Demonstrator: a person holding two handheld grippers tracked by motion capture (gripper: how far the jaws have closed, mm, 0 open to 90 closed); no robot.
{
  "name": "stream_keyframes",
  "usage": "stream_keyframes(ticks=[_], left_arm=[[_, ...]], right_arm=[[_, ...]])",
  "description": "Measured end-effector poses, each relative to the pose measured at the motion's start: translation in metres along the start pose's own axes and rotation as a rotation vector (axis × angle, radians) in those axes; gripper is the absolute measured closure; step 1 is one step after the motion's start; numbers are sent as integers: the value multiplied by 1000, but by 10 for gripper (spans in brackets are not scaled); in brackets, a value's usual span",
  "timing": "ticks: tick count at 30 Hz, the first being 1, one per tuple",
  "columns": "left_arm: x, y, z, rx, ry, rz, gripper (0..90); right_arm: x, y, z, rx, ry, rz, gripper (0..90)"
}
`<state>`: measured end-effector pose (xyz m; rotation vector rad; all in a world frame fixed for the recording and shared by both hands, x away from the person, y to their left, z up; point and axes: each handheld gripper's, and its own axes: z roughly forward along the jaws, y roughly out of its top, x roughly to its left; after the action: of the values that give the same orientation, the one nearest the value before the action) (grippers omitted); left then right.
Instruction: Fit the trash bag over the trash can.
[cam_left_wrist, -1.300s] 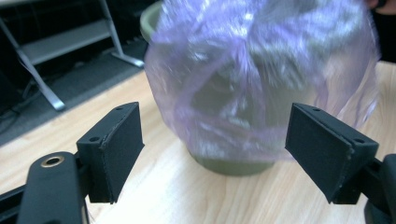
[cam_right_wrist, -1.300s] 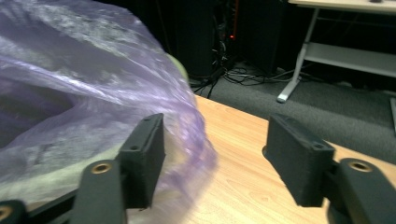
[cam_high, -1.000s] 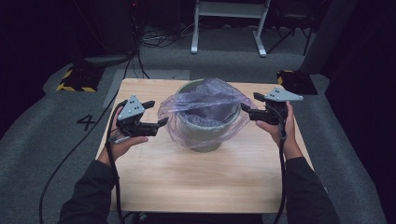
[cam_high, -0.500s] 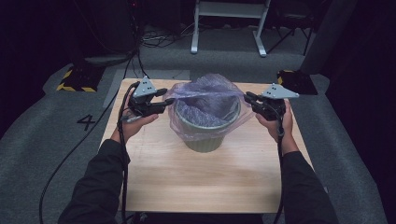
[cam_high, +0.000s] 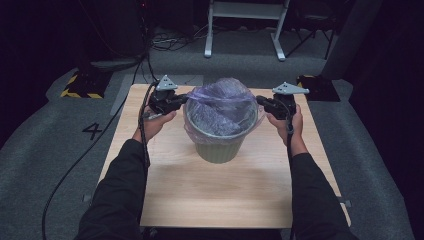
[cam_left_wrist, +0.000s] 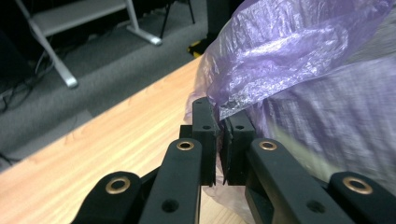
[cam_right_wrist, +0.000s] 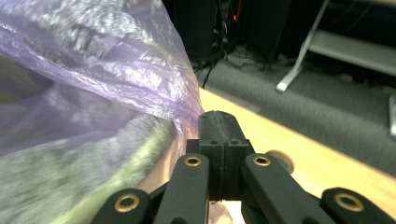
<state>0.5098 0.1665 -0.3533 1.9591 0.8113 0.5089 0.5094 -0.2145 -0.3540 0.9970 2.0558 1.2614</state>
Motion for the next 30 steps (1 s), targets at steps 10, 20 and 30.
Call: stream_keyframes(ticks=[10,20,30], left_arm=[[7,-11,30,57,-34,-50,886],[7,-20,58,121,-96,-155,895],[5,-32,69,206,-99,-147,874]], right_arm=[[-6,-11,27,54,7,74,900],[-8,-27,47,104,33,111,900],[2,-35,60,222,70,73,900]])
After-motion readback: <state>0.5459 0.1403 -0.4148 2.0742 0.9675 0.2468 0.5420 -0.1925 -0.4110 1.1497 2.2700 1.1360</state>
